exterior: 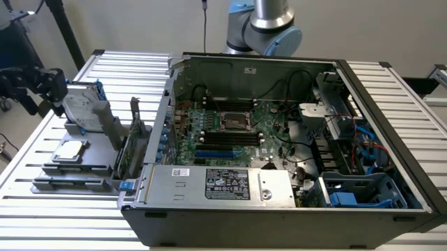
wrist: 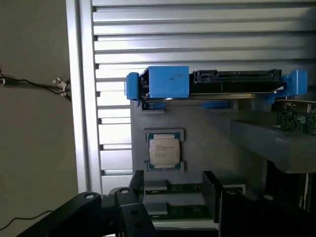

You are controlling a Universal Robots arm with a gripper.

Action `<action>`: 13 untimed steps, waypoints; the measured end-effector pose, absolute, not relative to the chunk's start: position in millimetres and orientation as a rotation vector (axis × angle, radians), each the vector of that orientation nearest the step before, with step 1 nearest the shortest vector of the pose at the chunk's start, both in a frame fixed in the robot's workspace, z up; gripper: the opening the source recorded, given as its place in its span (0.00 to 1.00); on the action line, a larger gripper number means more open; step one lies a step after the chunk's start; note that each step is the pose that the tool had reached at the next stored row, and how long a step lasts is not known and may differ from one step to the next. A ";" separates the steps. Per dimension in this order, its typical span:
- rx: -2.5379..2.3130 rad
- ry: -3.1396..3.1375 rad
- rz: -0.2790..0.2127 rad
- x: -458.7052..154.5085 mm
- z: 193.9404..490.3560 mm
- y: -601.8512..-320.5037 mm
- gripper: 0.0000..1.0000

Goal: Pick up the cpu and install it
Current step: 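Pick up the cpu and move it towards the insertion slot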

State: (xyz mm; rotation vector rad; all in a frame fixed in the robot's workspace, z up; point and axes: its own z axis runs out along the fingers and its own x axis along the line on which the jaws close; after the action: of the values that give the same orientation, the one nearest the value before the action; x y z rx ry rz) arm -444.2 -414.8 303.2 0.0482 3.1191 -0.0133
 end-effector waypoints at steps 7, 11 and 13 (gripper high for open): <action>0.003 3.119 -0.013 -443.4 290.5 -414.9 0.60; -0.007 3.119 -0.013 -443.2 283.4 -414.9 0.60; -0.014 3.119 -0.013 -443.1 279.6 -414.9 0.60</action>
State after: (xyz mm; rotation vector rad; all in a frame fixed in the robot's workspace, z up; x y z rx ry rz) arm -443.1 -414.9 279.6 -0.0144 3.1194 -0.0125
